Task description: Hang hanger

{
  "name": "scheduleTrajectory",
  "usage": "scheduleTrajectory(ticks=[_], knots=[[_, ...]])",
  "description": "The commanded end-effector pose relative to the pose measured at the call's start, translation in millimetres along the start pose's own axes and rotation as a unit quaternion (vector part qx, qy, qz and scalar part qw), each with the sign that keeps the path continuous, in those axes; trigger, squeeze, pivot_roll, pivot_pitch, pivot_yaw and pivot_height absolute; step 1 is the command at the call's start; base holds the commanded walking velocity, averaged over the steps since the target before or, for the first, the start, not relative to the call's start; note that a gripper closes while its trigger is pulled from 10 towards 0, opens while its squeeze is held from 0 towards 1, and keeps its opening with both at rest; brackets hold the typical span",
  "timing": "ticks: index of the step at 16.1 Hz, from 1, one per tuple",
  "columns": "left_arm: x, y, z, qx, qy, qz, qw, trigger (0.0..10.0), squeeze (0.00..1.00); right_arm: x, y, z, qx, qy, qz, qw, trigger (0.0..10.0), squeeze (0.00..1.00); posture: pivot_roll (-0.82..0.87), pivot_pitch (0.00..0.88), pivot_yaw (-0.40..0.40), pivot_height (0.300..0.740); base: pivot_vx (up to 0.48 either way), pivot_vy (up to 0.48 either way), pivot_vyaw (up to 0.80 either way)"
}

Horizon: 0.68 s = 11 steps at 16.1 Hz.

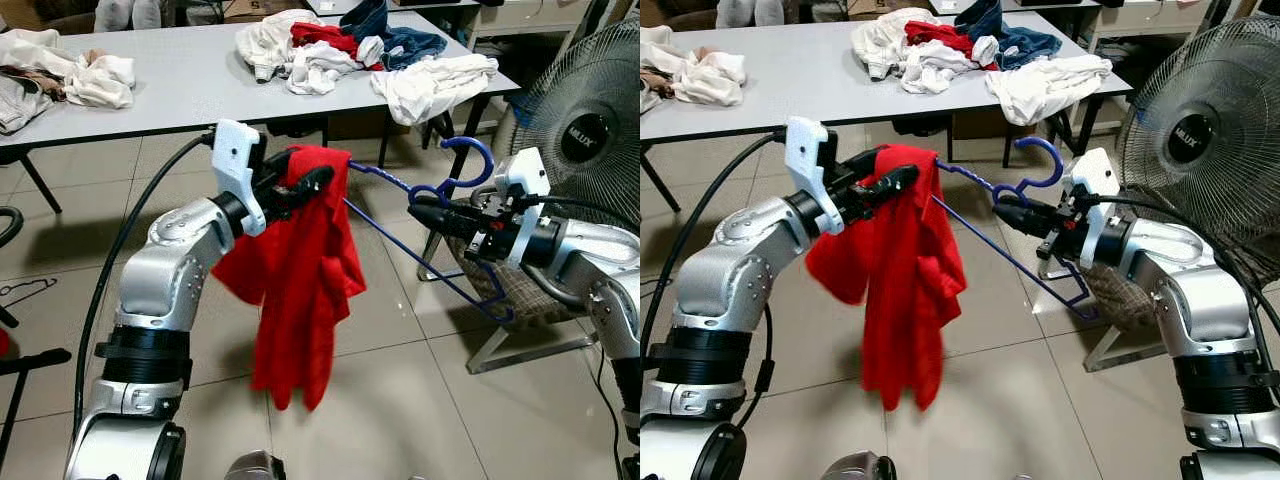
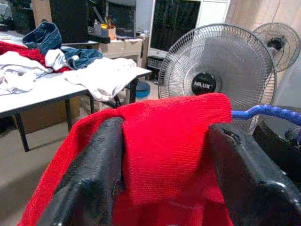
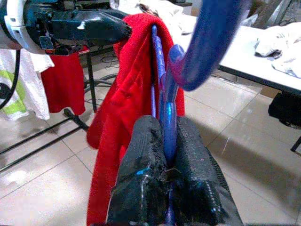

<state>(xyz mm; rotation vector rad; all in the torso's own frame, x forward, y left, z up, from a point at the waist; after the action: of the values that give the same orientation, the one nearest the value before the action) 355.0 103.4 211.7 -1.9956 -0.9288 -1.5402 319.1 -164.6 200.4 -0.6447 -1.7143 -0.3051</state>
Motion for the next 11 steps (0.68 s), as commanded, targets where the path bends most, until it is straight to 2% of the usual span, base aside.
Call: scheduleTrajectory(ticks=[1,11], knots=[[5.1,-1.4,-2.3,-0.006,-0.003,-0.008,1.0,0.0,0.0,12.6,-3.7,-2.0,-0.004,-0.013,-0.022,1.0,0.0,0.0,-0.01,0.0,0.041,0.74,0.0,0.0,0.0],[1.7,0.8,-5.5,-0.013,-0.052,-0.018,0.998,0.0,0.0,14.3,-4.1,-4.3,-0.008,-0.015,-0.025,1.0,0.0,0.0,-0.01,0.0,0.045,0.74,0.0,0.0,0.0]])
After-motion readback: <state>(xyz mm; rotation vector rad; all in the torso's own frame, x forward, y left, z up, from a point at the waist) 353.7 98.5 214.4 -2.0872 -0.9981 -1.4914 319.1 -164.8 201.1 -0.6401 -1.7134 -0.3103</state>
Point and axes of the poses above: a point about 5 cm out from each wrist's last joint towards the gripper, its own y axis pointing out of the wrist towards the gripper, its own x axis along the axis of the wrist's last joint, z = x × y, the point moved 3 cm from there along y, pointing out of the wrist towards the gripper, and after that the axes turned 11 degrees about -y, right-handed, at the moved point
